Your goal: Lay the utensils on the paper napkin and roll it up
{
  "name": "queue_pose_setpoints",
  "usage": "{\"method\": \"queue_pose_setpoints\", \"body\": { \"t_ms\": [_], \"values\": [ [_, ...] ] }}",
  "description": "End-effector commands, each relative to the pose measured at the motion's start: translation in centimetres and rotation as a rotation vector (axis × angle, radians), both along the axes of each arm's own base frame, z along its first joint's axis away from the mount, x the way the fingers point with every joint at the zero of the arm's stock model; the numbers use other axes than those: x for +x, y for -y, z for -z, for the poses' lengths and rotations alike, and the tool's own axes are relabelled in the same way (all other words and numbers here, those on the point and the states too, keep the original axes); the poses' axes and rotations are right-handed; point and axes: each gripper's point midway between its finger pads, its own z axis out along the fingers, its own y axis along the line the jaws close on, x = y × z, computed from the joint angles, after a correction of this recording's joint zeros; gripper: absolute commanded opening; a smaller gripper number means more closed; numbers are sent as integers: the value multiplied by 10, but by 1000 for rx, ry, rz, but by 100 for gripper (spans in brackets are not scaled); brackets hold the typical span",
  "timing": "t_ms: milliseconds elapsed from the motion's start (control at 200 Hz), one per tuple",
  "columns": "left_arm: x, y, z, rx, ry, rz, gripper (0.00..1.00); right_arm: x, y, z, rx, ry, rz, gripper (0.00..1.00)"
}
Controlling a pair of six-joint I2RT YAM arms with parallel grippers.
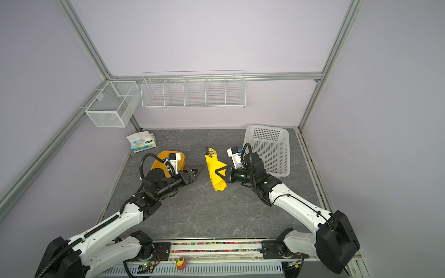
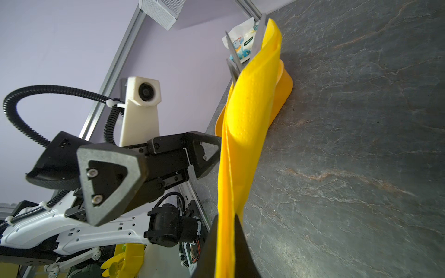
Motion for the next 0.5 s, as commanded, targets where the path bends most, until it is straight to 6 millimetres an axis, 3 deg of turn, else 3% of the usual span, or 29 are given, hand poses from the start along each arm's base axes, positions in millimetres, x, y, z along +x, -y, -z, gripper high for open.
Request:
{"method": "queue_pose_setpoints", "body": {
  "t_ms": [0,115,135,160,495],
  "values": [
    [8,-19,-12,61,50,-101,99,3,2,-38,55,89,0,7],
    [8,-22,-23,77,83,-91,100,8,5,-39,54,88,9,7],
    [7,-20,-27,67,91,-79,99,8,6,-38,53,85,9,8],
    [7,-17,-29,57,95,-64,100,11,5,-52,70,107,9,8],
    [8,27,-65,-117,146,156,95,21,7,-73,113,122,-14,8]
  ]
}}
